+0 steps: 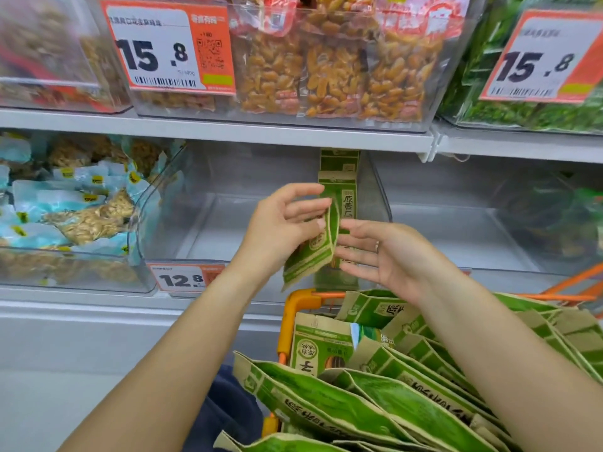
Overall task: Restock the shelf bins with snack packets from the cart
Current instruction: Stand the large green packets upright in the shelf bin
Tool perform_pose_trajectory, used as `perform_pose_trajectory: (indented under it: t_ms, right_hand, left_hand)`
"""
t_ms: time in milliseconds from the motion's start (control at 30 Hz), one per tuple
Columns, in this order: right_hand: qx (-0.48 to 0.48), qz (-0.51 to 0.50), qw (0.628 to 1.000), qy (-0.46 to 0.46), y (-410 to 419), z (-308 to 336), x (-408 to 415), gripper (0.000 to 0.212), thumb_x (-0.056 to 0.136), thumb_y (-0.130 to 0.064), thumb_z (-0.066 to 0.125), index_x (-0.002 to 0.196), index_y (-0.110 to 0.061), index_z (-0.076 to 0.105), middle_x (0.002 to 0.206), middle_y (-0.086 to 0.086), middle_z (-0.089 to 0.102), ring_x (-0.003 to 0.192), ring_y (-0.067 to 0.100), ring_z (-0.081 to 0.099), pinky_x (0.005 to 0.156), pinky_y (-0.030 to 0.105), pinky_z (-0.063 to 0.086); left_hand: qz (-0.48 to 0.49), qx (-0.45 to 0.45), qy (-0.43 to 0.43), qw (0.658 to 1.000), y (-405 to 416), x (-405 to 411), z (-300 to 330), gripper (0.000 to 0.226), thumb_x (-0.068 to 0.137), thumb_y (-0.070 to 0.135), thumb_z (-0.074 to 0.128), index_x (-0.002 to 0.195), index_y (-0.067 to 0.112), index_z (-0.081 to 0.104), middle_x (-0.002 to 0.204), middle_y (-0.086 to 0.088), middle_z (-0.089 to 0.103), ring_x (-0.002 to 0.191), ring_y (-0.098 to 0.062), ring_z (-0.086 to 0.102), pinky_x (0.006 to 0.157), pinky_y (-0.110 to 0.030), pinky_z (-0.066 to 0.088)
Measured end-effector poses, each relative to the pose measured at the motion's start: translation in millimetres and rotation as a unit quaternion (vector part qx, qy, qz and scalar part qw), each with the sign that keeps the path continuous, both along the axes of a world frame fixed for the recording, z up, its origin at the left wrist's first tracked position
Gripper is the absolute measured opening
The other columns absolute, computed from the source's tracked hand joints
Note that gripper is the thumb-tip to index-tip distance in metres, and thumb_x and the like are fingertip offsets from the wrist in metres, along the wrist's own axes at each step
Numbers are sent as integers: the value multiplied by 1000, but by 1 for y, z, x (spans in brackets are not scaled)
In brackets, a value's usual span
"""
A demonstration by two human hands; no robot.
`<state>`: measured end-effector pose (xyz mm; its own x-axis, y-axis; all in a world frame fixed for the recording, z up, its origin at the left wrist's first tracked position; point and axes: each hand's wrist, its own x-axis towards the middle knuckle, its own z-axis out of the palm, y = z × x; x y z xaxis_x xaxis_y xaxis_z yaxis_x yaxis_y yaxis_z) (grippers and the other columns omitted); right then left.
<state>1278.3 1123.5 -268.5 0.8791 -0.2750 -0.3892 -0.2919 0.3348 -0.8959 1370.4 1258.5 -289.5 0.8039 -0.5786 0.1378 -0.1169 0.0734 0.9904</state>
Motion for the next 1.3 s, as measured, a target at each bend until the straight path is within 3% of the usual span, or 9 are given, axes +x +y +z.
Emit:
perform_pose_trajectory:
  t_ms: [133,267,467,633,800,867,967,1133,1300]
  right_hand:
    - [-64,36,997,7,10,-8,4,8,92,-19,61,97,-18,67,90,7,73,78,18,70,68,32,59]
    - [-72,13,997,8,16,-15,9,29,91,-9,63,120,-10,59,99,11,72,78,19,71,65,33,60]
    - [-54,-13,998,12,14,-14,8,23,96,-10,55,116,-1,61,92,11,71,68,19,69,52,30,57]
    - [-50,-20,998,-13,9,-12,4,18,96,-12,54,108,-6,66,83,5,73,71,16,70,62,33,59]
    - [-141,16,988,-63,3,4,-1,18,96,-17,55,107,-11,68,86,0,74,75,9,70,63,28,58]
    - [-378,-10,920,-104,-9,6,-4,20,96,-21,56,112,-19,67,96,-5,72,90,8,67,77,29,55]
    - [-670,-60,734,-98,-29,1,-7,33,97,-28,51,129,-26,57,130,-4,57,129,14,42,95,33,38]
    - [-572,37,819,14,-45,-28,-1,63,99,-46,39,153,-22,15,153,4,33,138,21,33,99,30,31]
    - [-536,46,843,8,-48,-27,-1,57,100,-41,42,150,-27,20,146,0,44,132,21,40,84,23,30]
  left_hand:
    - [-19,85,-19,996,-12,1,-13,69,75,-6,75,132,21,47,123,-2,56,113,-13,59,87,-18,52]
    - [53,185,-92,977,-14,1,-21,100,58,25,81,146,22,33,139,-2,47,127,-17,48,105,-34,42]
    - [32,179,-22,983,-8,0,-20,144,36,48,88,153,36,5,148,-1,40,130,-17,48,106,-42,44]
    - [23,80,38,996,-1,-5,-8,122,65,27,87,154,31,4,121,35,51,110,12,54,93,-18,44]
    - [25,73,137,988,10,12,0,47,92,36,61,131,10,55,118,-1,67,105,-15,63,84,-31,51]
    - [24,37,147,988,13,17,2,23,94,28,59,108,11,67,98,-4,74,90,-18,68,74,-31,55]
    - [98,-12,157,983,11,28,6,14,95,26,58,93,15,66,83,0,74,77,-13,70,63,-27,56]
    - [138,46,83,986,-28,61,5,19,95,18,60,110,7,59,99,-7,68,82,-17,67,52,-23,56]
    - [-62,386,104,915,-56,58,-22,30,95,23,61,122,11,56,123,-8,60,101,-21,61,62,-29,57]
